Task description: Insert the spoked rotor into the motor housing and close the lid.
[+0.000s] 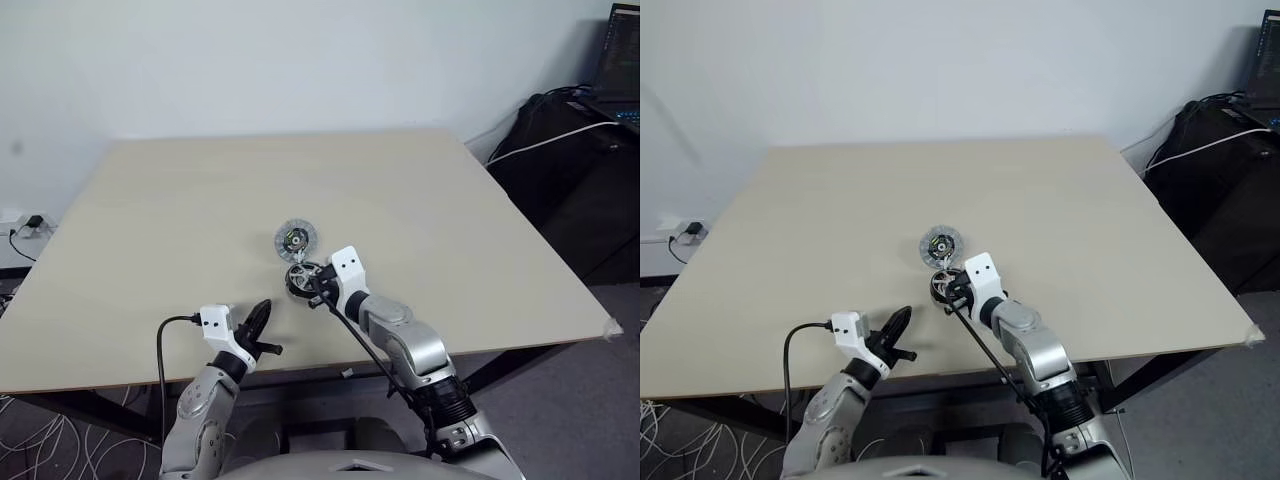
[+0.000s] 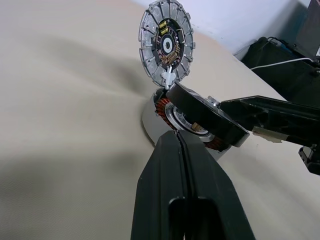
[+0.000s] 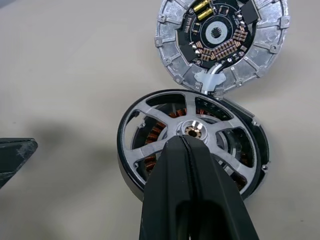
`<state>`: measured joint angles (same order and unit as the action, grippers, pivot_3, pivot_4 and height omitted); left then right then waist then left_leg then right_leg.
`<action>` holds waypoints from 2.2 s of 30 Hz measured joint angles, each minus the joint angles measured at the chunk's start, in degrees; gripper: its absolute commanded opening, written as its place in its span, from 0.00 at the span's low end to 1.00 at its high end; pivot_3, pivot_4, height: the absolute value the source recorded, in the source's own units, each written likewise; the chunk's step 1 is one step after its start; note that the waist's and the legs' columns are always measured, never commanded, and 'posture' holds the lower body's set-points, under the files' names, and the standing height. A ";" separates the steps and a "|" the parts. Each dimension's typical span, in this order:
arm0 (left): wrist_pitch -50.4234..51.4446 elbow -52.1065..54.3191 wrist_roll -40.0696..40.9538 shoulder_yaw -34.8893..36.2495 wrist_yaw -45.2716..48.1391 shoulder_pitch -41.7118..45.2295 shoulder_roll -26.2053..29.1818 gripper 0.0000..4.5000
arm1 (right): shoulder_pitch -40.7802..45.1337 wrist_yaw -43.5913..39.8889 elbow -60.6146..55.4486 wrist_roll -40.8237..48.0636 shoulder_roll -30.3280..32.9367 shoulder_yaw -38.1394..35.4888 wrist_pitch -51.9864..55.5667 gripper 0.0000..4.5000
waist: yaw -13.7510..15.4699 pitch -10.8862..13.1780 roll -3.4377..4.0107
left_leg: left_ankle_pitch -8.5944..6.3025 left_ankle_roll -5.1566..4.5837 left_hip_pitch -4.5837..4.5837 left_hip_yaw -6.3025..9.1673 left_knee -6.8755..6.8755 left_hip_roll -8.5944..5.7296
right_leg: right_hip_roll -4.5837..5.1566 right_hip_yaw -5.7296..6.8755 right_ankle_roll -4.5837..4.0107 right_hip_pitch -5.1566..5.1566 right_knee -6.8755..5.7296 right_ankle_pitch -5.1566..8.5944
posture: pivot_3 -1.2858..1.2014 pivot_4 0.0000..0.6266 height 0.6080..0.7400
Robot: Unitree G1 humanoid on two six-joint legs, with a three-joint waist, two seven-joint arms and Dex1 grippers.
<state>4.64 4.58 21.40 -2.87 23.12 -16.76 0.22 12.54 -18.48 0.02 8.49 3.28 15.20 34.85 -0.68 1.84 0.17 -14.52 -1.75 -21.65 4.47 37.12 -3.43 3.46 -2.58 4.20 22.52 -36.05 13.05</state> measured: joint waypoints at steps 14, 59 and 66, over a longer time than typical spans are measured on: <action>1.07 -0.08 0.14 0.03 0.71 -0.09 -0.11 0.01 | -1.57 -2.90 -4.17 2.93 4.10 -5.08 -2.51 0.00 | 0.04 -0.02 0.02 | 0.00 0.00 0.02 -0.01 0.04 0.01 | 0.00 -0.01 0.14 -0.03 0.00 0.06 | 0.52 0.00 1.00; 2.58 -0.10 2.28 0.80 0.68 -0.05 -0.84 0.00 | -10.45 -11.43 -10.09 -6.08 12.72 5.45 -20.47 0.96 | 0.19 -0.03 -0.01 | -0.03 0.01 0.02 -0.05 0.18 0.01 | 0.01 -0.02 0.34 -0.10 0.00 0.12 | 0.52 0.00 1.00; 3.00 -0.12 2.37 1.23 0.67 -0.09 -1.25 0.00 | -10.92 -5.61 -13.56 23.67 -2.09 -11.92 5.88 0.96 | 0.35 -0.05 -0.05 | -0.12 0.12 0.01 0.01 0.17 0.05 | 0.05 -0.02 0.30 -0.09 -0.04 0.12 | 0.52 0.00 1.00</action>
<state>7.64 4.46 23.76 -1.64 23.79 -16.84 -1.03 1.62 -24.09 -13.55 32.16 1.19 3.27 40.73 -0.33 1.79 0.12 -14.64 -1.63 -21.65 4.48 37.29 -3.38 3.51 -2.60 4.50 22.43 -36.09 13.16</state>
